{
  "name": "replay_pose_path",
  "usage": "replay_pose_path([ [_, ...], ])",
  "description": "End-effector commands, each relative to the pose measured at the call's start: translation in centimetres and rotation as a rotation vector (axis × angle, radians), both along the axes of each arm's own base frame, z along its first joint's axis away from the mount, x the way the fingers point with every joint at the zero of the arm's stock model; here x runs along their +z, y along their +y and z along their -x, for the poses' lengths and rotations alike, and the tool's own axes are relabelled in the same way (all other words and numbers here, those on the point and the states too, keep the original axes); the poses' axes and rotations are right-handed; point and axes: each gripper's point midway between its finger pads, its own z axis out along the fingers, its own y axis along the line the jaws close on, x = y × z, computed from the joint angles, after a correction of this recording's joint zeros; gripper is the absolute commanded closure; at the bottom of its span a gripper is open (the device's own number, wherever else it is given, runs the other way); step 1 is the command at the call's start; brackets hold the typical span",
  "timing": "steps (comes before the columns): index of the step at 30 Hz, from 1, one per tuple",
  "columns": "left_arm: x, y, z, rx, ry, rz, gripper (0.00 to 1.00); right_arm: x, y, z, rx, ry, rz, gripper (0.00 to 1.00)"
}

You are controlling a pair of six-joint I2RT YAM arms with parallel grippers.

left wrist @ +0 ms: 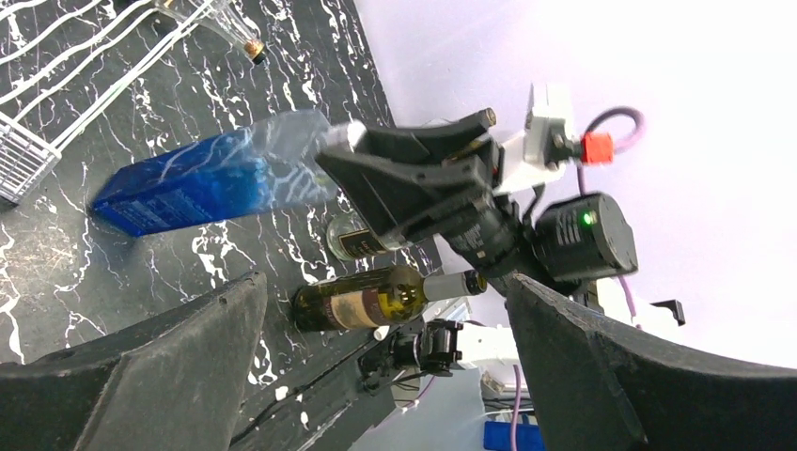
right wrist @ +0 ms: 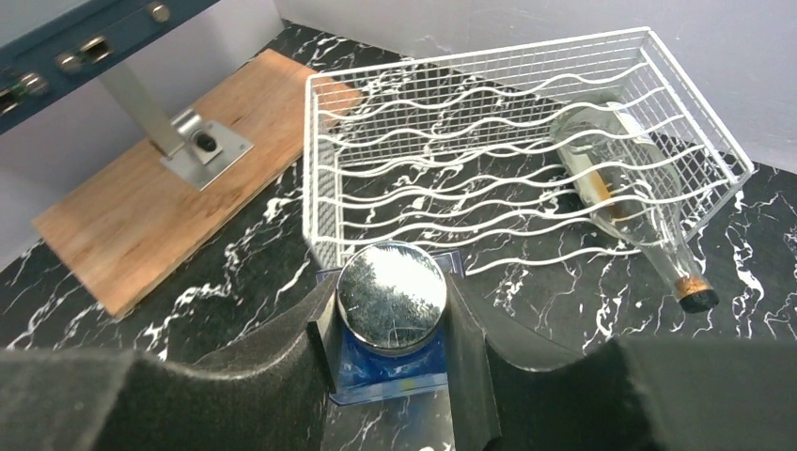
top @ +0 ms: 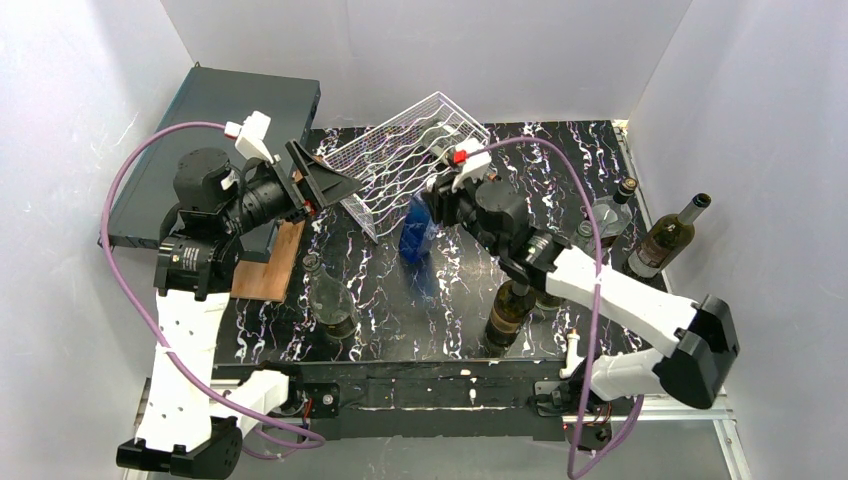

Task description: Put the wine bottle on the wine rack

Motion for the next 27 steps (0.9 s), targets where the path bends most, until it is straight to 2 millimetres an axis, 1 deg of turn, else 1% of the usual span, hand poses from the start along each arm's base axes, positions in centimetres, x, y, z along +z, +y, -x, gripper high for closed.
replay_pose_path([
  [1, 0.0, 0.0, 0.2, -0.012, -0.020, -0.003, 0.01, 4.9, 0.3, 4.7, 0.068, -0.066, -0.162, 0.99],
  [5, -0.4, 0.1, -0.2, -0.005, -0.019, -0.015, 0.01, 2.2, 0.0, 7.5, 0.049, 0.015, -0.062, 0.99],
  [7, -0.7, 0.2, -0.4, -0.002, -0.015, -0.020, 0.01, 1.1, -0.3, 8.1, 0.014, 0.058, -0.040, 0.99],
  [9, -0.7, 0.2, -0.5, 0.003, -0.018, -0.024, 0.01, -0.8, -0.6, 8.8, -0.005, 0.101, 0.013, 0.99],
  [13, -0.8, 0.3, -0.6, 0.004, -0.020, -0.028, 0.01, -3.1, -0.7, 9.6, -0.034, 0.166, 0.086, 0.99],
  [18, -0.8, 0.3, -0.4, 0.002, -0.026, -0.034, 0.01, -5.3, -0.8, 10.9, -0.049, 0.201, 0.187, 0.99],
  [20, -0.8, 0.4, -0.4, 0.005, -0.030, -0.041, 0.01, -6.1, -1.2, 11.5, -0.065, 0.196, 0.232, 0.99],
  [27, -0.8, 0.7, -0.3, 0.019, -0.039, -0.057, 0.01, -8.0, -1.5, 14.5, -0.075, 0.179, 0.315, 0.99],
])
